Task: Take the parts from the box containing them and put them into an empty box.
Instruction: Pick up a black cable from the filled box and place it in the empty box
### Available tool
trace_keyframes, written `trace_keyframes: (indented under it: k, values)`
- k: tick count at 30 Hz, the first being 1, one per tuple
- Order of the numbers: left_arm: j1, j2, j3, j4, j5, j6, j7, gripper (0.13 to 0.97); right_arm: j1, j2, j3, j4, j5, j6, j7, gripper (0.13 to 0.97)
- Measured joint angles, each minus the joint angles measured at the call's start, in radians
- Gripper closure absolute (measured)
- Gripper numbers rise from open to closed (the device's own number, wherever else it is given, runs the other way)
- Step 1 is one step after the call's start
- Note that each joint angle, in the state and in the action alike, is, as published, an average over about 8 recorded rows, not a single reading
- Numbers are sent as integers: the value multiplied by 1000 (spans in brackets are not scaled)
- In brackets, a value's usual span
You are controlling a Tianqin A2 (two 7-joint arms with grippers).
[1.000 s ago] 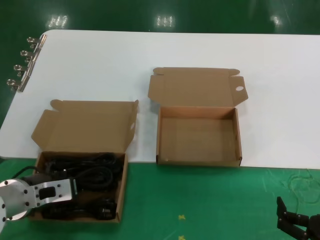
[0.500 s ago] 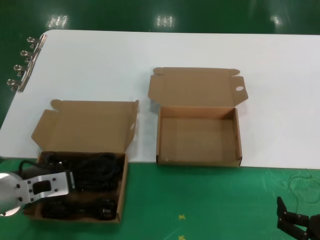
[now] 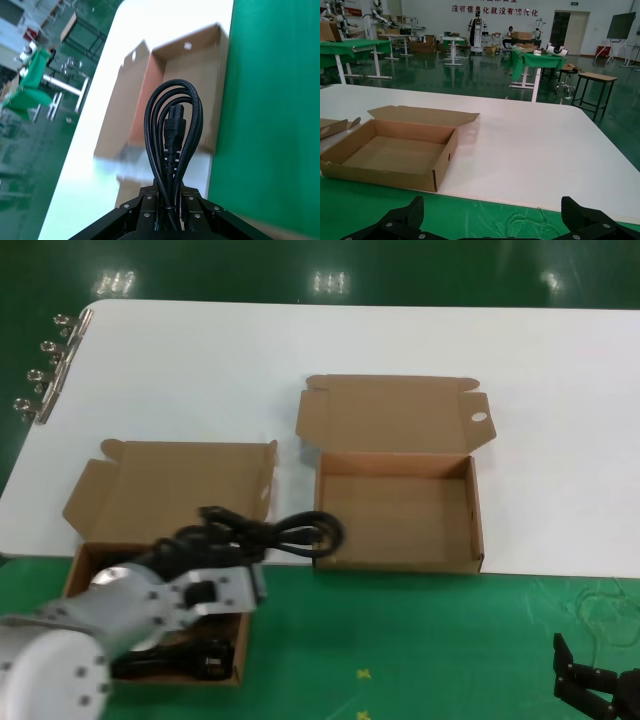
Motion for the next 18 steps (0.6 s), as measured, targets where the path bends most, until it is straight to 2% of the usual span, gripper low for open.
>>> trace_keyframes:
  k: [4, 7, 12, 15, 18]
  values:
    - [-2, 88, 23, -2, 58, -19, 11, 886, 0, 0, 0, 0, 0, 0, 0, 129]
    - [-11, 153, 39, 22, 91, -59, 40, 886, 0, 0, 0, 0, 0, 0, 0, 129]
    - [-39, 254, 59, 118, 102, -191, 129, 886, 0, 0, 0, 0, 0, 0, 0, 129]
    - [-58, 305, 71, 188, 84, -280, 189, 886, 0, 0, 0, 0, 0, 0, 0, 129]
    - [-76, 342, 86, 253, 55, -357, 248, 886, 0, 0, 0, 0, 0, 0, 0, 129]
